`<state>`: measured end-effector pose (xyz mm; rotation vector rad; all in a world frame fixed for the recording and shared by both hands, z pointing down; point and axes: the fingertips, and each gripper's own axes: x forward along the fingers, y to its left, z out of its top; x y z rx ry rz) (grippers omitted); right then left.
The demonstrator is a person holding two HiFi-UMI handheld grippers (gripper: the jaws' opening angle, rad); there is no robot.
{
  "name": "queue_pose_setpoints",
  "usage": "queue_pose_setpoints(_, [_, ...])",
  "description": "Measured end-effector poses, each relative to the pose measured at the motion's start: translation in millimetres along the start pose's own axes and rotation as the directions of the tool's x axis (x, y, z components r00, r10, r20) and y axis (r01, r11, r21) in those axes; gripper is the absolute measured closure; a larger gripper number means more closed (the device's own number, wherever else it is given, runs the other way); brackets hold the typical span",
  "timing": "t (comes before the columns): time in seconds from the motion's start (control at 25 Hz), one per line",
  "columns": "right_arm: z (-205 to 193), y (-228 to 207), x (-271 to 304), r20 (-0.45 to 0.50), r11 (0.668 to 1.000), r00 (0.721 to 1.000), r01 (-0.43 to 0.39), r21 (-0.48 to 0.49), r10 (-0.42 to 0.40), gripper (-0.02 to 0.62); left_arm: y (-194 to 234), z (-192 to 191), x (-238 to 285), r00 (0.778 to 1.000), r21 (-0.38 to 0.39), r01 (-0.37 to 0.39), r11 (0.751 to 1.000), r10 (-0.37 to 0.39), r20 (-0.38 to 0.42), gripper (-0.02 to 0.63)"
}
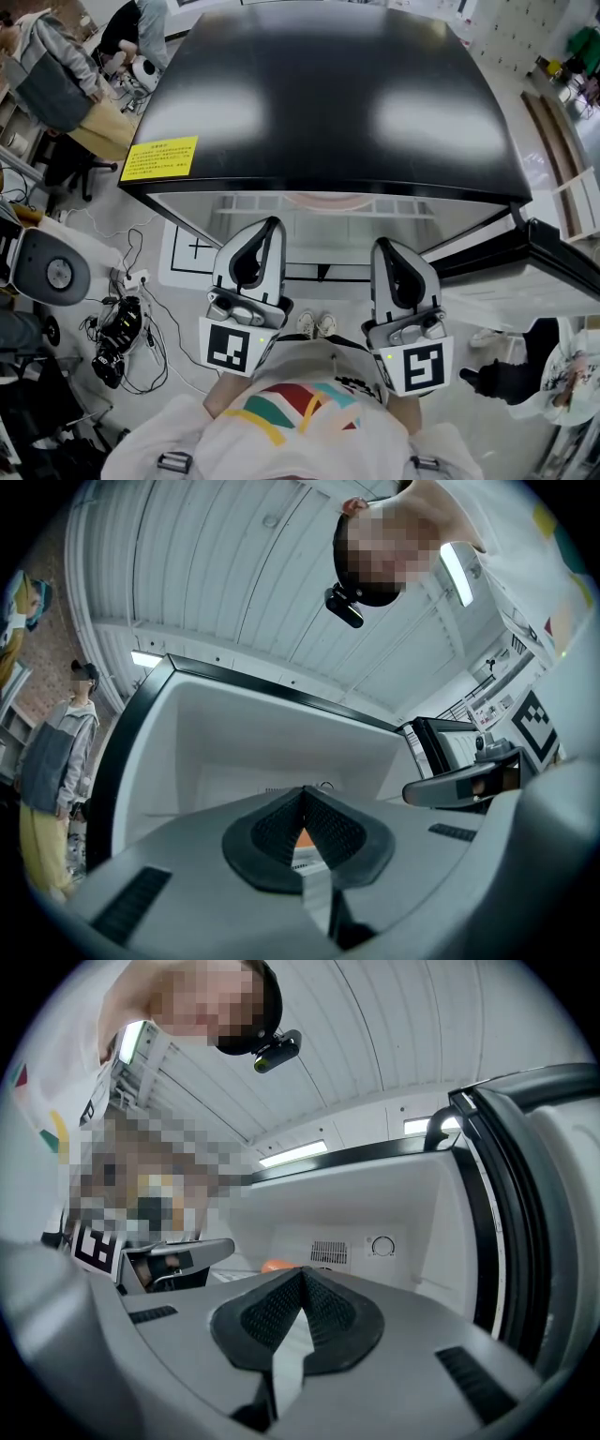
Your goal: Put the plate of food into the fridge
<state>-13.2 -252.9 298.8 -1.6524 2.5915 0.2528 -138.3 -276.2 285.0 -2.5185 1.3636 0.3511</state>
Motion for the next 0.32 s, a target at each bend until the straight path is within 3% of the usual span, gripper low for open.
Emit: queue_pose_setpoints(0.32, [5.3, 1.4, -1.3, 0.017, 1.000, 1.000, -0.002, -0.015, 0.002, 0.595, -3.0, 0.6, -1.4, 1.000, -0.001, 0.000, 1.000, 0.000, -0.001, 0.601])
